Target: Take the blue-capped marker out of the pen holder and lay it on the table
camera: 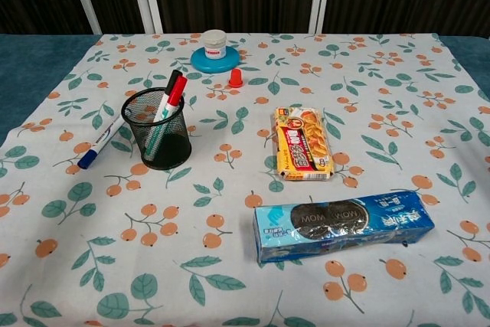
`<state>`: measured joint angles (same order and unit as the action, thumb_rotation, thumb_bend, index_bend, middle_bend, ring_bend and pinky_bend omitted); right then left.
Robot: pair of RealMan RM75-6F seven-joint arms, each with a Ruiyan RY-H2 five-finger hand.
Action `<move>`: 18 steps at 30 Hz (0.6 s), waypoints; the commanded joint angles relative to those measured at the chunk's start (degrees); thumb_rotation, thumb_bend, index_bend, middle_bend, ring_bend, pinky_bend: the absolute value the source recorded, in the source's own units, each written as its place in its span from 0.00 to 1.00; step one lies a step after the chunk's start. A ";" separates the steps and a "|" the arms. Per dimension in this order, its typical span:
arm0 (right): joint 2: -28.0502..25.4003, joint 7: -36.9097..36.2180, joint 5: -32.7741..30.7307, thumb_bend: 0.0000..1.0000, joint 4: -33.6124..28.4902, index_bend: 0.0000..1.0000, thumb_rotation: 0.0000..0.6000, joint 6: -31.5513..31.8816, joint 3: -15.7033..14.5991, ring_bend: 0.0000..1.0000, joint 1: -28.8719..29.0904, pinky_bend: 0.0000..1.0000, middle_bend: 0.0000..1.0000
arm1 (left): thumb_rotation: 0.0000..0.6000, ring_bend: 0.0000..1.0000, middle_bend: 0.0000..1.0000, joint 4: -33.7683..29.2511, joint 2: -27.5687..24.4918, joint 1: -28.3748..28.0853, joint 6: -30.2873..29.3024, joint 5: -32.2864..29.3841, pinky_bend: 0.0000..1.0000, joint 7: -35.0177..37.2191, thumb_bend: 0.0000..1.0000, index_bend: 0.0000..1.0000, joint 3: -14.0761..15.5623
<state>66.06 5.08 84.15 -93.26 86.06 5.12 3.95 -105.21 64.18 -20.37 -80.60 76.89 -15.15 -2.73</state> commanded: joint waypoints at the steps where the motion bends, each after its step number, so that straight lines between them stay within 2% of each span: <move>1: 0.04 0.10 -0.05 0.10 -0.02 0.10 1.00 0.03 0.02 0.06 -0.01 0.17 0.01 | 1.00 0.00 0.03 2.01 -0.60 3.27 -3.32 -0.13 0.00 0.08 0.20 0.19 1.42; 5: 0.02 0.05 0.05 0.10 -0.05 0.10 1.00 0.00 0.00 0.06 0.02 0.17 0.01 | 1.00 0.00 0.02 4.17 -0.37 6.79 -4.89 -0.25 0.00 4.39 0.20 0.18 2.82; 14: 0.03 -0.03 0.21 0.10 0.00 0.10 1.00 0.20 0.02 0.06 -0.02 0.17 0.01 | 1.00 0.00 0.00 10.91 1.42 11.24 -7.59 2.88 0.00 16.00 0.17 0.18 3.48; 18: 0.04 0.03 0.32 0.10 0.10 0.09 1.00 0.25 0.01 0.06 -0.01 0.17 0.01 | 1.00 0.00 0.00 11.56 0.85 11.70 -7.55 3.89 0.00 17.38 0.17 0.17 3.17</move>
<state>66.11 5.11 84.47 -93.16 86.31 5.12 3.93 -93.96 65.11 -9.03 -87.99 80.54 1.91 0.49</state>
